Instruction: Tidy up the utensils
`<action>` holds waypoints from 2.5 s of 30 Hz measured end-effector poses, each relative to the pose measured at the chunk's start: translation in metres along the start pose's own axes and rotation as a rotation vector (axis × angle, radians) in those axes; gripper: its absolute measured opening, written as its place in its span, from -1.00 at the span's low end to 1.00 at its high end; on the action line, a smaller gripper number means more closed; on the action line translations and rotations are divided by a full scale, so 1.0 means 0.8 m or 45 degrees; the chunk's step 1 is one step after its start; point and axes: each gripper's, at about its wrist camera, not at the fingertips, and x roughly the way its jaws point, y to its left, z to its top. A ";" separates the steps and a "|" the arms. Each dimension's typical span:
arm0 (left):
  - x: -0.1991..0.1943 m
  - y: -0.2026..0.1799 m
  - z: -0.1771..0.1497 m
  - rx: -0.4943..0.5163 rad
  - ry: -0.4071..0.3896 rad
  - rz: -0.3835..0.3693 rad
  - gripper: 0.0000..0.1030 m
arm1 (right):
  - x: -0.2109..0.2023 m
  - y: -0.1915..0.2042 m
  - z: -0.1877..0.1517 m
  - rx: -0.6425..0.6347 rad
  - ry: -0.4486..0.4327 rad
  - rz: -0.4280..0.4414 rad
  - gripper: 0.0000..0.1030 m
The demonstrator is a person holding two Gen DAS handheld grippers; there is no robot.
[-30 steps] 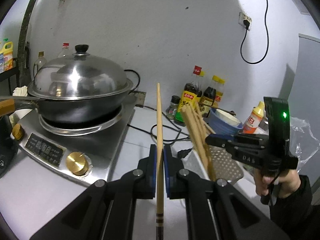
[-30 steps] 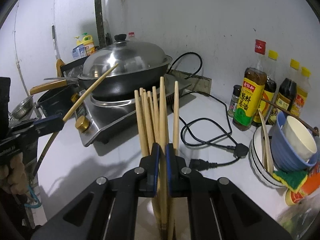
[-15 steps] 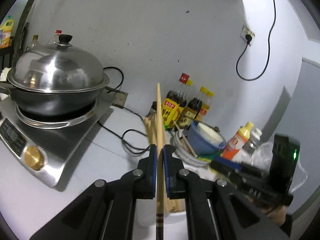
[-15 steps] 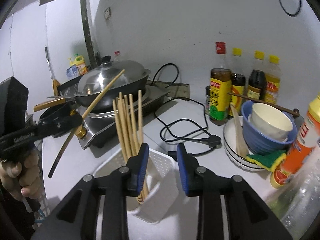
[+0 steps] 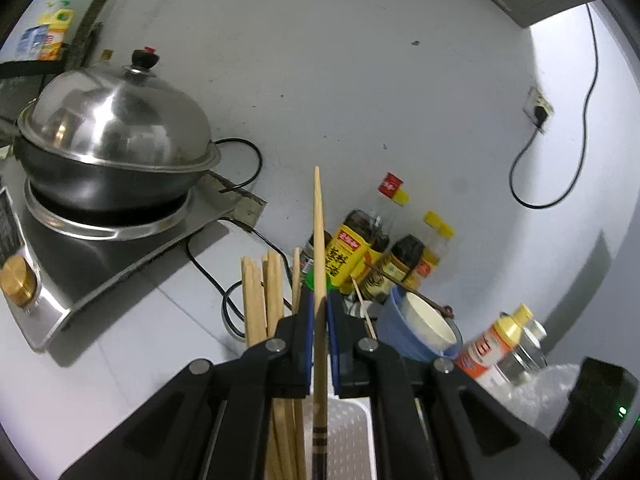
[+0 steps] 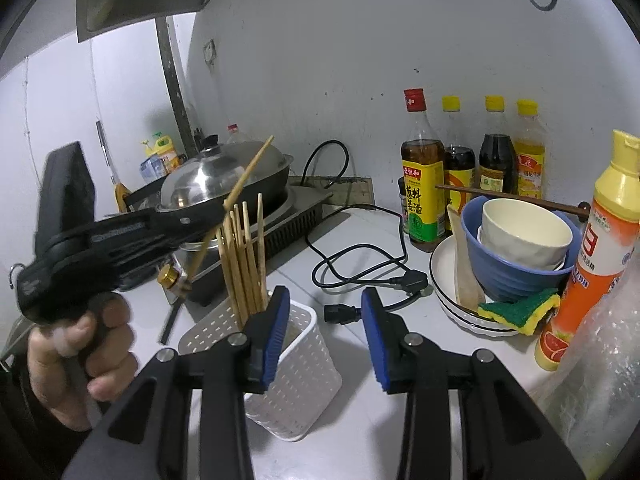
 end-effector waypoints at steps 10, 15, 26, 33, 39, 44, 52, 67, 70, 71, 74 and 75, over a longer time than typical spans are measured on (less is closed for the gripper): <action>0.029 -0.009 -0.041 0.017 -0.011 0.074 -0.89 | 0.004 -0.019 -0.008 0.039 -0.017 0.037 -0.32; 0.032 -0.008 -0.050 0.036 -0.001 0.073 -0.89 | 0.008 -0.032 -0.013 0.078 -0.010 0.028 -0.32; 0.022 -0.006 -0.051 0.042 0.049 0.049 -0.65 | 0.009 -0.026 -0.013 0.061 -0.006 0.025 -0.32; -0.001 -0.004 -0.046 0.062 0.044 0.039 -0.50 | 0.007 -0.018 -0.011 0.045 -0.002 -0.001 -0.32; -0.026 0.002 -0.045 0.075 0.048 0.029 -0.33 | 0.004 -0.009 -0.012 0.045 0.016 -0.037 -0.32; -0.044 0.008 -0.044 0.074 0.050 0.007 -0.25 | 0.001 0.001 -0.015 0.038 0.032 -0.063 -0.32; -0.079 0.028 -0.043 0.061 0.056 -0.012 -0.17 | -0.014 0.027 -0.018 0.020 0.036 -0.106 -0.02; -0.157 0.066 -0.046 0.162 0.036 0.089 -0.10 | -0.039 0.090 -0.045 -0.010 0.070 -0.144 0.01; -0.173 0.077 -0.046 0.182 0.036 0.103 -0.09 | -0.044 0.101 -0.049 -0.015 0.075 -0.159 0.01; -0.179 0.081 -0.047 0.193 0.036 0.109 -0.08 | -0.046 0.105 -0.050 -0.018 0.075 -0.164 0.01; -0.196 0.092 -0.047 0.206 0.030 0.134 -0.07 | -0.056 0.119 -0.055 -0.028 0.070 -0.173 0.01; -0.202 0.095 -0.047 0.202 0.023 0.139 -0.07 | -0.059 0.125 -0.057 -0.031 0.066 -0.179 0.01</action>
